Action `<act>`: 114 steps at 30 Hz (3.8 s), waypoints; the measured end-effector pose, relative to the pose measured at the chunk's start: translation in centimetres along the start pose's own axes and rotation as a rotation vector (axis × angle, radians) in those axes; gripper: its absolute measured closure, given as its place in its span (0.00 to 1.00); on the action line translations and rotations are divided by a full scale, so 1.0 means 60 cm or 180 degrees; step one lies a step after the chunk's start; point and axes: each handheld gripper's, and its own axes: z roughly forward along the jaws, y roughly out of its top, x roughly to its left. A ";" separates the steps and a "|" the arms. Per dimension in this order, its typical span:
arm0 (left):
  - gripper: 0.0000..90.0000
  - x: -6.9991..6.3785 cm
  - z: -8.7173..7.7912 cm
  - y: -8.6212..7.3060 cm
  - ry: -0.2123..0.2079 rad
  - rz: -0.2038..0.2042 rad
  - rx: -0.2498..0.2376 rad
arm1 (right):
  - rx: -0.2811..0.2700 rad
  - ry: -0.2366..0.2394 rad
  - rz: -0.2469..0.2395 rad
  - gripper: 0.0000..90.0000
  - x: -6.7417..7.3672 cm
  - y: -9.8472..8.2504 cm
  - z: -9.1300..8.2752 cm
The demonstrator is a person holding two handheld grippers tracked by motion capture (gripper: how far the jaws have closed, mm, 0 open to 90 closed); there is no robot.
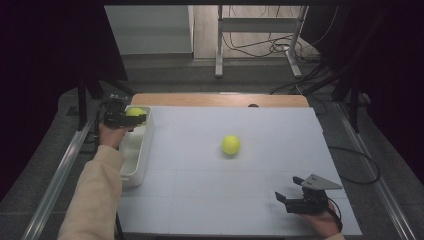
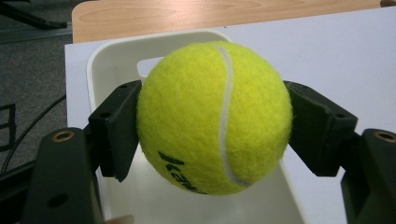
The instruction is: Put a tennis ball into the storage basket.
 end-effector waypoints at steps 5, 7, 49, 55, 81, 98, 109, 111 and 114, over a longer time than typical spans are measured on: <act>0.28 0.000 0.000 0.000 0.0010 -0.0004 0.0008 | 0.0011 -0.0004 -0.0002 0.12 0.000 0.000 0.000; 0.28 0.000 0.000 0.000 0.0009 0.0002 0.0006 | 0.0011 -0.0005 -0.0004 0.12 0.000 0.000 0.000; 0.16 -0.052 -0.066 -0.019 -0.0391 0.0373 -0.0503 | -0.0003 -0.0027 -0.0011 0.12 0.001 0.000 -0.001; 0.16 -0.060 -0.076 -0.024 -0.0487 0.0405 -0.0550 | -0.0051 -0.0049 -0.0009 0.13 0.002 0.001 -0.002; 0.16 -0.117 -0.082 -0.041 -0.0902 0.0596 -0.0641 | -0.0068 -0.0045 0.0031 0.12 -0.005 0.003 0.000; 0.16 -0.181 -0.066 -0.034 -0.1178 0.0727 -0.0699 | -0.0095 -0.0017 0.0025 0.13 -0.005 0.003 -0.002; 0.16 -0.214 -0.059 -0.029 -0.1240 0.0841 -0.0682 | -0.0076 -0.0022 0.0024 0.13 -0.004 0.003 -0.001; 0.16 -0.219 -0.056 -0.028 -0.1243 0.0872 -0.0671 | -0.0071 -0.0020 0.0017 0.13 -0.004 0.004 0.000; 0.16 -0.230 -0.049 -0.027 -0.1256 0.0914 -0.0647 | -0.0072 -0.0022 0.0006 0.13 -0.003 0.004 0.000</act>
